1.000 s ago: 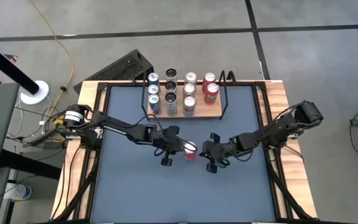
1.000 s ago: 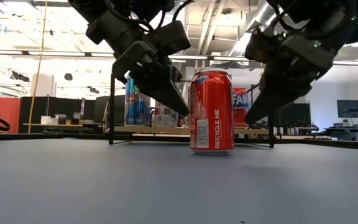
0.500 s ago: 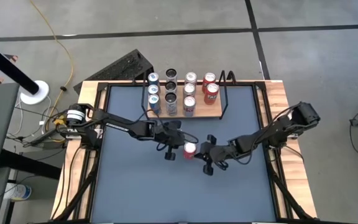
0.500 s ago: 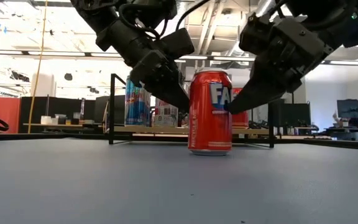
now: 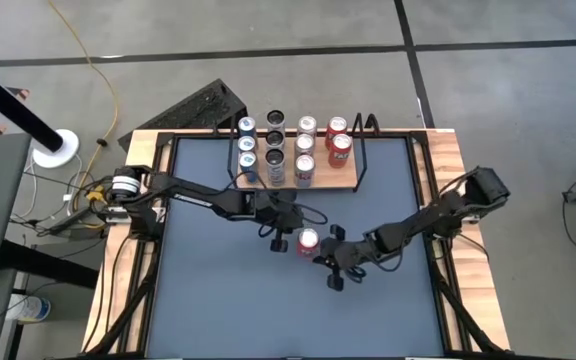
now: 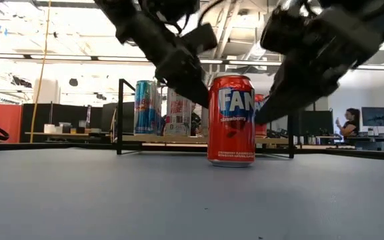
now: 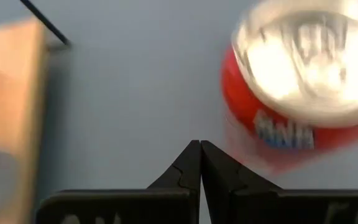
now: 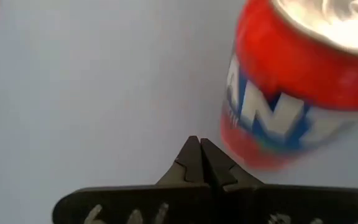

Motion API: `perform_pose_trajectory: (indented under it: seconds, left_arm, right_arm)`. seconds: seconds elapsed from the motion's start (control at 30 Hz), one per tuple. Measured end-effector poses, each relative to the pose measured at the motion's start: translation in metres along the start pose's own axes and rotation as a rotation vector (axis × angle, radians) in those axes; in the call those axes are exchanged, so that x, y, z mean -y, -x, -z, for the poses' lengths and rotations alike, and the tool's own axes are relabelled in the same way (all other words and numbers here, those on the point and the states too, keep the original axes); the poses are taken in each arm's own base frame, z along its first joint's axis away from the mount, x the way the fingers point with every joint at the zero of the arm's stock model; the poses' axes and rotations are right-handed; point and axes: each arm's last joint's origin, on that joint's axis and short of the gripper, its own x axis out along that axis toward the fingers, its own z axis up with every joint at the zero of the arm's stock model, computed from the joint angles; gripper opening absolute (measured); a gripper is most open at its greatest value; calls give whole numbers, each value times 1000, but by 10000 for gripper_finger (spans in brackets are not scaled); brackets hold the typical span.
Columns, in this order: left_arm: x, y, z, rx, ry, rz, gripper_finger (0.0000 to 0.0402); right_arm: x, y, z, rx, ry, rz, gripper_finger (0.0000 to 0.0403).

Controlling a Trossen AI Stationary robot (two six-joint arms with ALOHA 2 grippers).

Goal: Place canned beverage on shelf
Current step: Put the orange soda can onto the shelf aligned with the other orange soda cans

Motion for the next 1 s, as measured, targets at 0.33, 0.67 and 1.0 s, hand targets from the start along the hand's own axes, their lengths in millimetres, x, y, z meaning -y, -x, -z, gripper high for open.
perform_pose_trajectory:
  seconds: [0.33,0.67,1.0]
  left_arm:
    - [8,50,-39,-65,-22,8,0]
    - [31,88,-56,-15,32,53,0]
    - [36,89,-59,9,139,85,100]
  right_arm:
    - [-11,52,-5,-40,76,23,0]
    - [-19,101,8,23,211,60,0]
    - [3,118,45,121,176,1,0]
